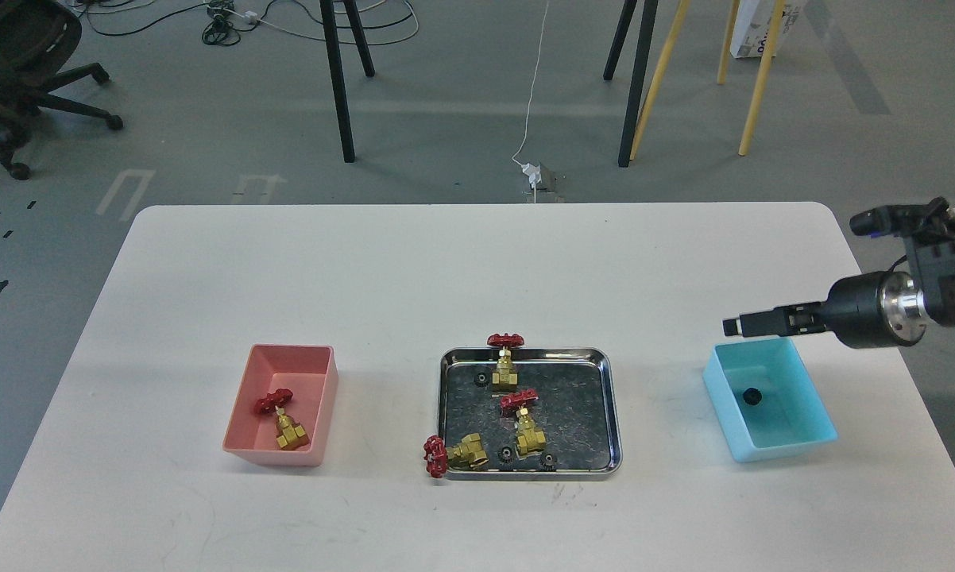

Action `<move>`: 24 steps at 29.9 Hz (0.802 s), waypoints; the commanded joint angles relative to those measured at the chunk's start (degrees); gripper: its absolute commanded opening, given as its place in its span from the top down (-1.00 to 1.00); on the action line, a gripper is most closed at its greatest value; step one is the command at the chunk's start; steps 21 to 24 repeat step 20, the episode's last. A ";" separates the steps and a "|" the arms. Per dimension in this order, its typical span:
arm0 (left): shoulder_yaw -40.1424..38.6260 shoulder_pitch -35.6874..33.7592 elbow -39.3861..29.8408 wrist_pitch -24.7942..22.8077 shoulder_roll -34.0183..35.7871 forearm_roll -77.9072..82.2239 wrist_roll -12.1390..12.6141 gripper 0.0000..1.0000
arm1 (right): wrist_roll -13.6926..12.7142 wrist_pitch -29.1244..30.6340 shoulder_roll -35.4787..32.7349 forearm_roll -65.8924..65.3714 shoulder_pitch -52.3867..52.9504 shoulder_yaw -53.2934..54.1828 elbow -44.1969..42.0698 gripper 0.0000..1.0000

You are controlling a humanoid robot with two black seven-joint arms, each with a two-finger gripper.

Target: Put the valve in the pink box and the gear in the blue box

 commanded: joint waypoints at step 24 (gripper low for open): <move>11.15 -4.06 -0.44 1.04 -11.33 2.16 7.54 -0.89 | -12.92 -41.36 19.78 47.94 6.95 19.39 -18.92 -0.99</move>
